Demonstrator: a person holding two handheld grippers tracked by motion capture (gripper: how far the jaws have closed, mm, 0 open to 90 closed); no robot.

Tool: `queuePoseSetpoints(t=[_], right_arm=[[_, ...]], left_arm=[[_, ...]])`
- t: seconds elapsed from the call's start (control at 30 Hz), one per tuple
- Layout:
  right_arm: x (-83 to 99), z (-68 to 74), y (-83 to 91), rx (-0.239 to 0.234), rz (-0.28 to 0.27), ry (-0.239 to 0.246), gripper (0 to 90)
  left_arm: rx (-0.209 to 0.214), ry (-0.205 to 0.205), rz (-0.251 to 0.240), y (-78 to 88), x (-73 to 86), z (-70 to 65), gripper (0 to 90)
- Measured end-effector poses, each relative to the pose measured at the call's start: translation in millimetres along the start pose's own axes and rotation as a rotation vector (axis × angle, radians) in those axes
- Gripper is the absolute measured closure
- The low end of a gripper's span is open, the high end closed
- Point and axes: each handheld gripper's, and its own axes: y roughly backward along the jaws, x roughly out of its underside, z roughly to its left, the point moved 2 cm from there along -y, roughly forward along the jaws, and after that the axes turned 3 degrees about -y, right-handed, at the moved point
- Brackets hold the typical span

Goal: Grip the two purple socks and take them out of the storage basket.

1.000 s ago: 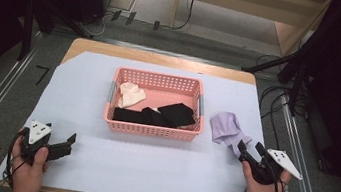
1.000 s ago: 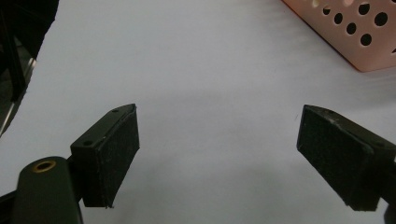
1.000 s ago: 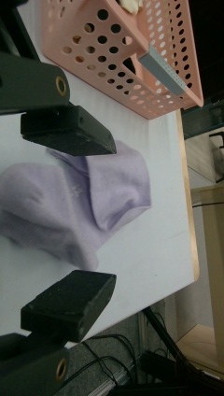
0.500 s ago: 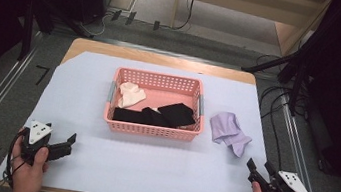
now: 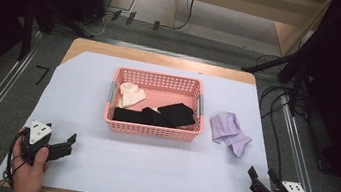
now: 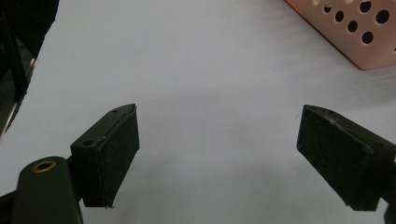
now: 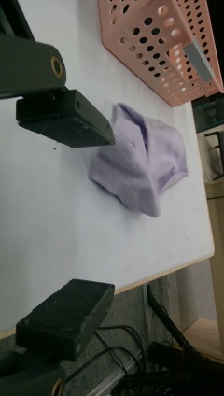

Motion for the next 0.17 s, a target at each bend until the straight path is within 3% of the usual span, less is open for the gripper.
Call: queuePoseSetpoints(t=[0.17], right_arm=[[-0.5, -2.1, -1.7, 0.005, 0.018, -0.011, 23.5]], left_arm=[[0.002, 0.004, 0.001, -0.5, -0.1, 0.2, 14.2]])
